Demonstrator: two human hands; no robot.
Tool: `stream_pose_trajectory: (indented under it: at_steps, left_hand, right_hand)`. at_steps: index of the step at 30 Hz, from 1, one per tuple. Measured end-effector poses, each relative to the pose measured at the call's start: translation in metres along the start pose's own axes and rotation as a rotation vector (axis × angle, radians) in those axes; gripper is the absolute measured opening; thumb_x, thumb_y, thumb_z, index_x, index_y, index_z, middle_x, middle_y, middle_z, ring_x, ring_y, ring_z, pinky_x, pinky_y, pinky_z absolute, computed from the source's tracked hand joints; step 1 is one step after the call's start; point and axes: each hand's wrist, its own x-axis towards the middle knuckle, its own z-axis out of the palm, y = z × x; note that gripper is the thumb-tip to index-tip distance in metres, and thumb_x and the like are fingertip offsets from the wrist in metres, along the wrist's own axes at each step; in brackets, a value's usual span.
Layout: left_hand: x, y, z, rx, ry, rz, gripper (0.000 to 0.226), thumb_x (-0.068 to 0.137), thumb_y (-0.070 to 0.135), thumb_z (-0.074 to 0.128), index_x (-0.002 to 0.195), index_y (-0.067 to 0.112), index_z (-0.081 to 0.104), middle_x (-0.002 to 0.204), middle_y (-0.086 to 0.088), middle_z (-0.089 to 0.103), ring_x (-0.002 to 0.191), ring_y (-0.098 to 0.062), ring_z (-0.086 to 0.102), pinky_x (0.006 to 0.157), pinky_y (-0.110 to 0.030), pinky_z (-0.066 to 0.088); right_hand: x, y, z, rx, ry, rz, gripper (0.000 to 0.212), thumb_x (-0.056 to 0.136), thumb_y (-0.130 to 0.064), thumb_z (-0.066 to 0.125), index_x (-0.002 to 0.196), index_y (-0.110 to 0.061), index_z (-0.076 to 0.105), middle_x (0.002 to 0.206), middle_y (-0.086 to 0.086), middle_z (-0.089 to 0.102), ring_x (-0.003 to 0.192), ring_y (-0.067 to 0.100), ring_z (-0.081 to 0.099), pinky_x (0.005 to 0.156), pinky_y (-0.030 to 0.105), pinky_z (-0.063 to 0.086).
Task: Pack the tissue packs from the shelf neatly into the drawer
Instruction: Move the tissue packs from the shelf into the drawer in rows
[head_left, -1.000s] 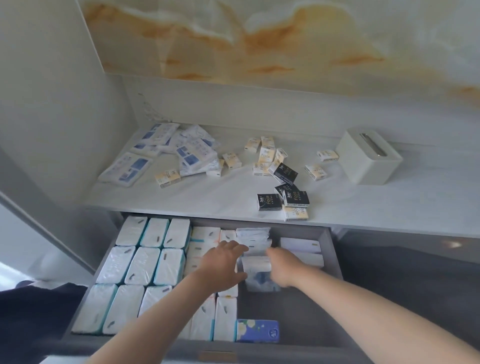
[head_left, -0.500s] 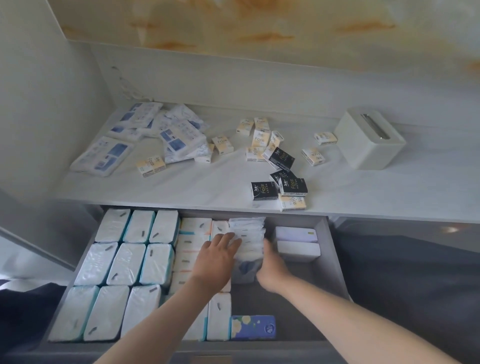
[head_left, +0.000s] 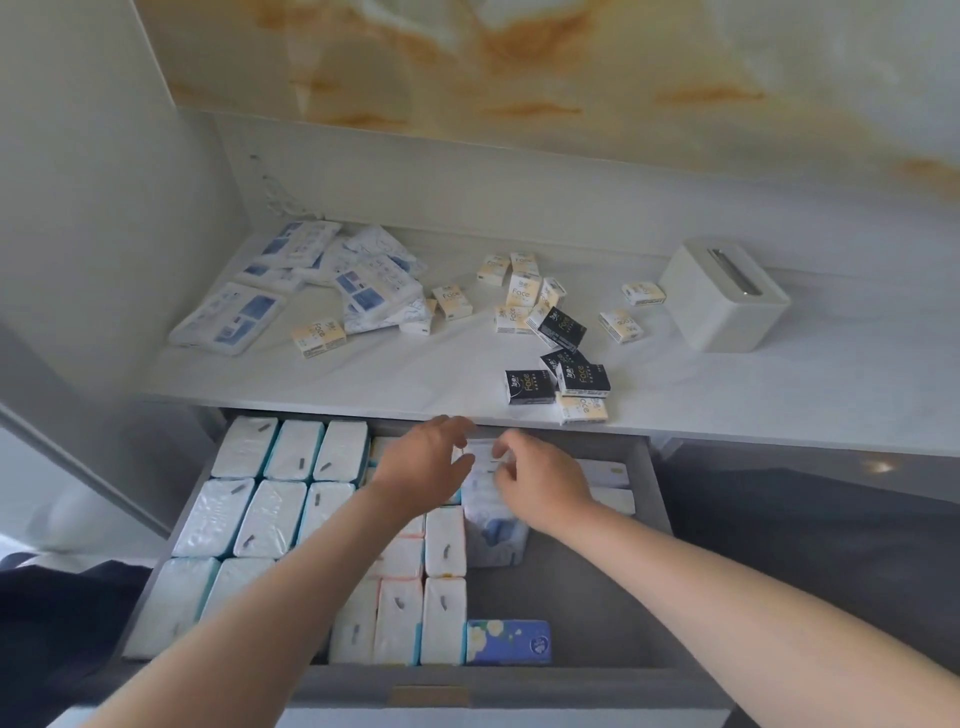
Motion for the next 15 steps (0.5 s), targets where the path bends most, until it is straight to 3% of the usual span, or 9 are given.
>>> stream_pose_trajectory:
  at_steps: [5, 10, 15]
  left_hand:
    - [0.025, -0.016, -0.071, 0.053, 0.119, -0.050, 0.032, 0.094, 0.030, 0.050, 0.126, 0.031, 0.051, 0.101, 0.013, 0.065, 0.090, -0.015, 0.061, 0.069, -0.028, 0.046]
    - [0.045, -0.077, -0.112, 0.142, 0.227, -0.073, 0.034, 0.093, 0.025, 0.054, 0.127, 0.025, 0.054, 0.112, 0.005, 0.063, 0.106, -0.018, 0.055, 0.078, -0.032, 0.049]
    - [0.075, -0.130, -0.117, 0.100, 0.317, -0.176, 0.043, 0.091, 0.028, 0.058, 0.134, 0.020, 0.052, 0.128, -0.005, 0.054, 0.118, -0.026, 0.047, 0.093, -0.039, 0.046]
  right_hand:
    - [0.052, -0.049, -0.034, 0.072, 0.052, -0.109, 0.020, 0.096, -0.029, 0.049, 0.103, -0.021, 0.067, 0.099, -0.005, 0.071, 0.091, 0.021, 0.065, 0.072, 0.032, 0.050]
    - [0.121, -0.089, -0.039, 0.065, 0.066, -0.155, 0.024, 0.093, -0.023, 0.054, 0.116, -0.023, 0.062, 0.117, -0.002, 0.063, 0.102, 0.019, 0.061, 0.079, 0.031, 0.048]
    - [0.186, -0.121, -0.022, -0.198, 0.033, -0.289, 0.049, 0.087, -0.016, 0.059, 0.135, -0.021, 0.048, 0.137, 0.008, 0.042, 0.123, 0.028, 0.045, 0.089, 0.037, 0.044]
